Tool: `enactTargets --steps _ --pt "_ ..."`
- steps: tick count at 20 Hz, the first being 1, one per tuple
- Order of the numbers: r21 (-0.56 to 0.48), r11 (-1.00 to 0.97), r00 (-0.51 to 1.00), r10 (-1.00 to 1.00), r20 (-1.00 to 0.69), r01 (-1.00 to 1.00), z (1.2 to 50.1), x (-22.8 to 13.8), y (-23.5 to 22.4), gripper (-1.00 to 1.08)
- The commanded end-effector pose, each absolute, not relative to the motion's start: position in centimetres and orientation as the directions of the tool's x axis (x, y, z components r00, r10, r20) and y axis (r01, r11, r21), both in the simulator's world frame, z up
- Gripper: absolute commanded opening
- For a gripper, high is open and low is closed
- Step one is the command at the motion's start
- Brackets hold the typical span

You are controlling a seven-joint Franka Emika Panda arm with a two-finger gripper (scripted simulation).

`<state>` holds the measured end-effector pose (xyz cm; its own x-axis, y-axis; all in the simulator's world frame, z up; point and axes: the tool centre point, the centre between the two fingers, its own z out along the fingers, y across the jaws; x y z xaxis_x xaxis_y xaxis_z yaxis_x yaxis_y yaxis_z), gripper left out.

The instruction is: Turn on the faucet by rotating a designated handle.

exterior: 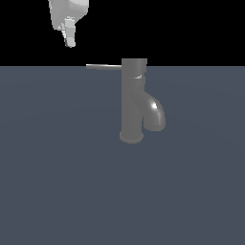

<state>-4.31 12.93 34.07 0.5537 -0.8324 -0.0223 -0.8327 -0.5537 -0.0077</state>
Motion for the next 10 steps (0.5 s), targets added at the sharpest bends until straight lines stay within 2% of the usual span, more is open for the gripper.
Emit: enactTargets --steps 1,10 --pt "-0.007 -0.507 0.507 -0.861 -0.020 -0.862 33.3 -2.9 12.8 -1.00" --pt "-0.003 -0.332 0.332 -0.943 -0.009 -0.943 30.7 2.0 11.7 -1.00"
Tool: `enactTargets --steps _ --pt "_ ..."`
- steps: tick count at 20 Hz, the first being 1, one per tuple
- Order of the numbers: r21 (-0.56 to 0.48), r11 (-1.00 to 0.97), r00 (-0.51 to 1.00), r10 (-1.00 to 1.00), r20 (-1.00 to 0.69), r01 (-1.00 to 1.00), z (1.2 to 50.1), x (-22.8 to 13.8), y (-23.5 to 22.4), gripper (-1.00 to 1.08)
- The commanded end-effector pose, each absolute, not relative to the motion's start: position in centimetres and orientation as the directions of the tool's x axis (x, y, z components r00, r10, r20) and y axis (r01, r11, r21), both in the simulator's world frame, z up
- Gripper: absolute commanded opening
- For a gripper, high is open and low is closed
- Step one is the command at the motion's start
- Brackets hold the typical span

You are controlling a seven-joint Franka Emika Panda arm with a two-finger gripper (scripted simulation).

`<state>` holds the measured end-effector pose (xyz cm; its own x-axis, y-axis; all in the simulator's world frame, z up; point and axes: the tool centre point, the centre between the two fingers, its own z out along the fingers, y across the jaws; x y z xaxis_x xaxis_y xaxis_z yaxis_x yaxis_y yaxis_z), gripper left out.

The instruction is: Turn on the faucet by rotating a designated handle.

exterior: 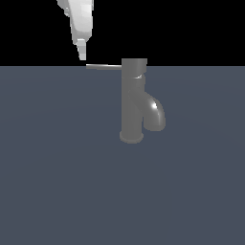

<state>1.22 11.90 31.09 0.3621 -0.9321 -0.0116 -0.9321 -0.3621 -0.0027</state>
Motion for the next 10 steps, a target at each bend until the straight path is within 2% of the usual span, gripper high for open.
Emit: enactTargets --steps 1,10 --pt "-0.002 -0.314 0.314 -0.949 -0.008 -0.949 30.4 2.5 11.5 -1.00" --pt "0.000 -0.193 0.193 -0.981 0.000 -0.981 28.8 5.5 10.1 -1.00"
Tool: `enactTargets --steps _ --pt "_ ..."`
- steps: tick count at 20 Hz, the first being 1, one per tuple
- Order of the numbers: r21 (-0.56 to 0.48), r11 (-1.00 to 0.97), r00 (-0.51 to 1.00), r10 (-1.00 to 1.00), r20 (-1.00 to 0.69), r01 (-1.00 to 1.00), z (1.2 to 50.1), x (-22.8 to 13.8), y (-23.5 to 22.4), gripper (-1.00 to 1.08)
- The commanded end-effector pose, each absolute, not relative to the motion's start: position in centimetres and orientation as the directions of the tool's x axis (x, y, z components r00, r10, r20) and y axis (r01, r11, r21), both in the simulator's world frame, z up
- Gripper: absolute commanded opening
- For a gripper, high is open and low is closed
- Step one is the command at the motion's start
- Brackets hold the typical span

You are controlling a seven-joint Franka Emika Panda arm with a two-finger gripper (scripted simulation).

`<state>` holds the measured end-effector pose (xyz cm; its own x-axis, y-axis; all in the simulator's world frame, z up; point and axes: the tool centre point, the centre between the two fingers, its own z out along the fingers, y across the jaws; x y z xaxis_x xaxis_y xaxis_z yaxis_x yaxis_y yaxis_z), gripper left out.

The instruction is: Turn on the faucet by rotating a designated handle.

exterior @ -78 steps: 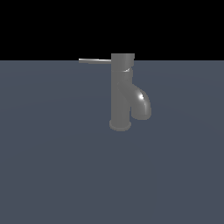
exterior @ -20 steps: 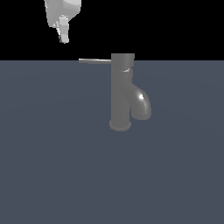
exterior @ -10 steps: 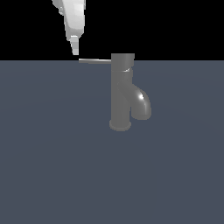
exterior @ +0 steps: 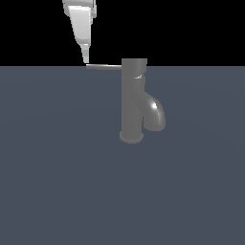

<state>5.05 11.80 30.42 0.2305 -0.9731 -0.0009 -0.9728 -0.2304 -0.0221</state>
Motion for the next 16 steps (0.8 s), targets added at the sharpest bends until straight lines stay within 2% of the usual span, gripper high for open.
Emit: enactTargets --steps 1,11,16 --pt "0.000 -0.185 0.185 -0.983 0.000 -0.983 28.7 5.7 10.0 -1.00" --pt "0.000 -0.163 0.163 -0.987 0.000 -0.987 28.5 6.2 9.6 -1.00" --pt "0.000 -0.163 0.163 -0.987 0.000 -0.987 28.5 4.9 9.3 -1.00"
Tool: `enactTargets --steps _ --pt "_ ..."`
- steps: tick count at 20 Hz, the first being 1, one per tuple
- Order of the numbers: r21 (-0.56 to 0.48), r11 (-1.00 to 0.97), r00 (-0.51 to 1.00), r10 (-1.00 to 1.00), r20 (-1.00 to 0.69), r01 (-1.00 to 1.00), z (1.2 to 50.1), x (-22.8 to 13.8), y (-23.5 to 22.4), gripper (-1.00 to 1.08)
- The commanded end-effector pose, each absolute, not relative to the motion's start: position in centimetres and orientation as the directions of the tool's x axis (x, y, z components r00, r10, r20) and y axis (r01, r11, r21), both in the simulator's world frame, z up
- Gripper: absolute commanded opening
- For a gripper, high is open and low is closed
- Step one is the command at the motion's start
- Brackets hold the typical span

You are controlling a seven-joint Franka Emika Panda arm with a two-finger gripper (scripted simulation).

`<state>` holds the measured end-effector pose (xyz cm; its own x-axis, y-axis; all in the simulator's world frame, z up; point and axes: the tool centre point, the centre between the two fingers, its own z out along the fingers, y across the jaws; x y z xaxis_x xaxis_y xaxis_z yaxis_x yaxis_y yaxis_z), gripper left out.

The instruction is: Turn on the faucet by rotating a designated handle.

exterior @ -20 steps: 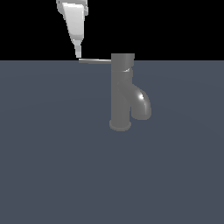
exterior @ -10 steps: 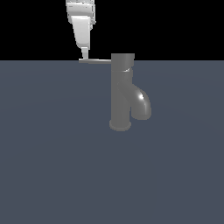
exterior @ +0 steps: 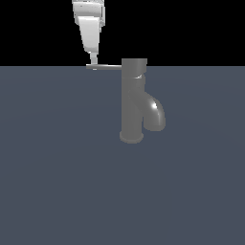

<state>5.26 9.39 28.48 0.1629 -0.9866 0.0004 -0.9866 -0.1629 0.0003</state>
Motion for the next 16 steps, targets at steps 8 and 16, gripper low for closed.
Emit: enactTargets --steps 8,16 --pt "0.000 -0.163 0.163 -0.987 0.000 -0.987 28.5 2.8 8.8 -1.00" --pt "0.000 -0.163 0.163 -0.987 0.000 -0.987 28.5 0.6 8.3 -1.00"
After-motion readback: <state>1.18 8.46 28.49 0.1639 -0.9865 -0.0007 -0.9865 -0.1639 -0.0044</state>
